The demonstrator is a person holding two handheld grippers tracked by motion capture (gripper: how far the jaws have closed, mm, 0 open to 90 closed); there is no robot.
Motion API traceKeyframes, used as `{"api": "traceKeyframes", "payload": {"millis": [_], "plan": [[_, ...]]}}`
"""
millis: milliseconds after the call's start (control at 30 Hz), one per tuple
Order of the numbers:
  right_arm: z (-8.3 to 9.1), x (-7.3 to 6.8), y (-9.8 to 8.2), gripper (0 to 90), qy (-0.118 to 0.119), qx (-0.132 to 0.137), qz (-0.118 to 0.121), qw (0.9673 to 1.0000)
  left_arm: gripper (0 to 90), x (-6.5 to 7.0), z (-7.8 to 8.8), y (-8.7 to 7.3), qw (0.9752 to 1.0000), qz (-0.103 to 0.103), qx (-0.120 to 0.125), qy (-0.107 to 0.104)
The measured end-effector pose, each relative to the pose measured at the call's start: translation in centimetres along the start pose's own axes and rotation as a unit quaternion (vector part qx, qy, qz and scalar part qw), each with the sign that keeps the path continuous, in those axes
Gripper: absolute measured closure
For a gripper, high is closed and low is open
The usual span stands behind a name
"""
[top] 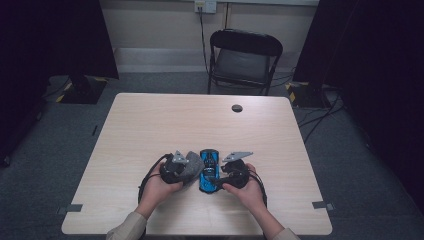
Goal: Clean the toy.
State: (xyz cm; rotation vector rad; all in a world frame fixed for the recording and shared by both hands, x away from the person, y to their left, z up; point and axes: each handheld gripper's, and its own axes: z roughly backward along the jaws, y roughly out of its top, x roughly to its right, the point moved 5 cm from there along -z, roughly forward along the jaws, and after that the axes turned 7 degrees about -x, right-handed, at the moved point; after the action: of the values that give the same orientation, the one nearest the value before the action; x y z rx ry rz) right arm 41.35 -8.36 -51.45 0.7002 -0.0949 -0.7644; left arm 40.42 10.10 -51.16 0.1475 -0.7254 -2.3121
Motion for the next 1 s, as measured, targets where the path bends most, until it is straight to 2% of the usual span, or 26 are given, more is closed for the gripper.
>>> {"api": "traceKeyframes", "payload": {"millis": [200,433,533,633,733,800,833,900,1000], "plan": [[-0.1,0.1,0.1,30.4,-0.002,-0.004,-0.005,1.0,72.8,0.9,0.5,-0.6,0.9995,-0.007,-0.008,-0.029],[-0.1,0.2,0.1,29.5,-0.002,-0.004,-0.009,0.9999,73.0,2.0,1.3,-1.7,0.9978,-0.021,-0.014,-0.061],[-0.1,0.1,0.1,29.9,-0.003,-0.003,-0.01,0.9999,73.2,2.2,1.5,-1.9,0.9973,-0.023,-0.017,-0.068],[0.0,0.1,0.1,29.9,-0.003,-0.002,-0.011,0.9999,73.3,2.6,1.8,-1.9,0.9972,-0.034,-0.018,-0.064],[0.0,0.1,0.0,29.9,-0.001,0.001,-0.013,0.9999,73.3,2.3,2.5,-1.7,0.9974,-0.03,-0.013,-0.065],[0.0,0.1,-0.1,29.8,-0.001,0.003,-0.015,0.9999,73.3,1.7,3.0,-1.4,0.9981,-0.021,-0.001,-0.058],[-0.1,0.1,-0.1,29.9,0.001,0.003,-0.016,0.9999,73.2,1.3,3.3,-1.2,0.9987,-0.018,0.004,-0.047],[-0.1,0.1,-0.1,29.8,0.001,0.003,-0.015,0.9999,72.2,0.2,3.8,-0.6,0.9997,-0.013,0.019,-0.001],[-0.1,0.1,-0.2,29.7,0.004,0.006,-0.018,0.9998,71.8,-1.6,3.6,0.8,0.9986,0.012,0.029,0.042]]}}
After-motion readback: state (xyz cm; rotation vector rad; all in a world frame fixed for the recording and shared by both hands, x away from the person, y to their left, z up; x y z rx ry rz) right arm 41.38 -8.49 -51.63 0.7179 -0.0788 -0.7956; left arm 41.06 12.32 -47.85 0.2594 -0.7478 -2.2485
